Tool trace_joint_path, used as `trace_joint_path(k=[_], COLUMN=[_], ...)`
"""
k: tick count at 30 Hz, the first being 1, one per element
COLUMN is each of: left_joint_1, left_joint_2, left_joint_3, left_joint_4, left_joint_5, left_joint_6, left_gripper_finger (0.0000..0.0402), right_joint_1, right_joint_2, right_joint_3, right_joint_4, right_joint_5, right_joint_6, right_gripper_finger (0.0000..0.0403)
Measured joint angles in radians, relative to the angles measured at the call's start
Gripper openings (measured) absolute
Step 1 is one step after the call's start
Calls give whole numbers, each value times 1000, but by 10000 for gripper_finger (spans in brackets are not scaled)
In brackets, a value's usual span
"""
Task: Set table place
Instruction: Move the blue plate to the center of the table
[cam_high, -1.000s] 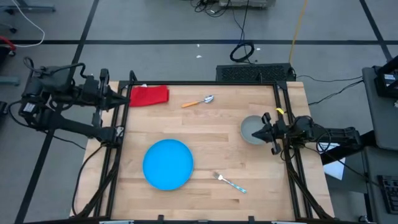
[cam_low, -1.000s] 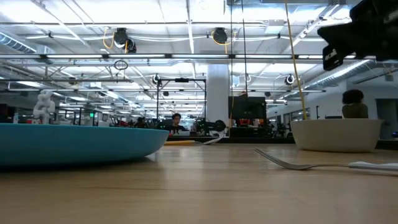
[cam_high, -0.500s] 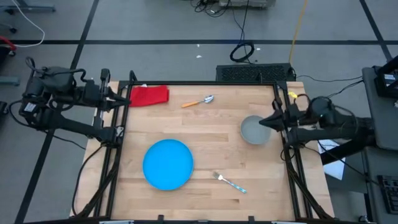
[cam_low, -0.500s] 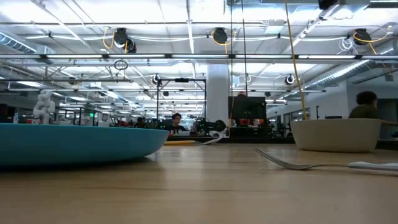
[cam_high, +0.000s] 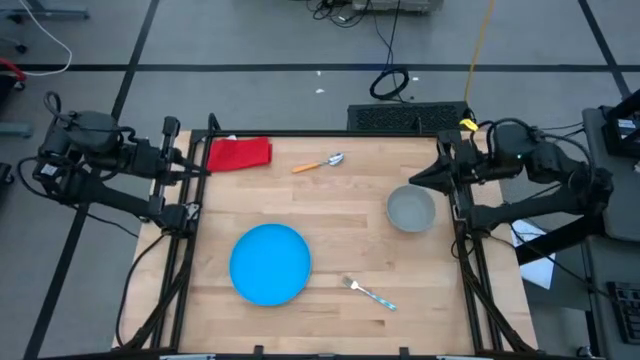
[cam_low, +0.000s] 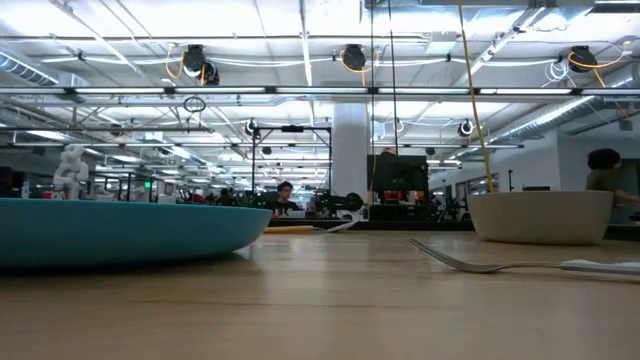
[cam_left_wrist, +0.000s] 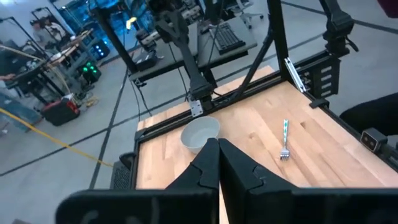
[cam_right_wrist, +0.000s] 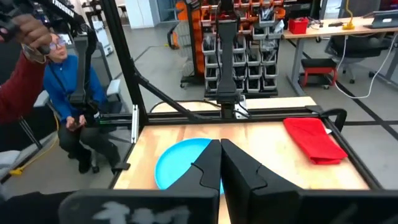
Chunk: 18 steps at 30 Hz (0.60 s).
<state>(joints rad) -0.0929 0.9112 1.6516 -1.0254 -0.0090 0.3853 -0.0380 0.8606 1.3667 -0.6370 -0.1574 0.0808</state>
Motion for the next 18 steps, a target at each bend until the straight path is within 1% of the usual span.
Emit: trace_joint_path(k=[6, 9, 14, 18], left_joint_1=[-13, -20, -64, -137], left_joint_2=[22, 48, 107, 175], left_joint_3=[0, 0, 0, 0], left_joint_4=[-28, -51, -93, -153], left_joint_5=[-1, -2, -60, -108], left_joint_6=[-42, -84, -137, -183], left_gripper_finger=[3, 9, 12, 7], right_joint_1=[0, 0, 0, 0], right_joint_2=[22, 25, 31, 30], right_joint_3=[20, 20, 19, -8], right_joint_4=[-8, -23, -36, -33], right_joint_5=[0, 0, 0, 0], right_joint_6=[-6, -6, 2, 5], right_gripper_finger=[0, 0, 0, 0])
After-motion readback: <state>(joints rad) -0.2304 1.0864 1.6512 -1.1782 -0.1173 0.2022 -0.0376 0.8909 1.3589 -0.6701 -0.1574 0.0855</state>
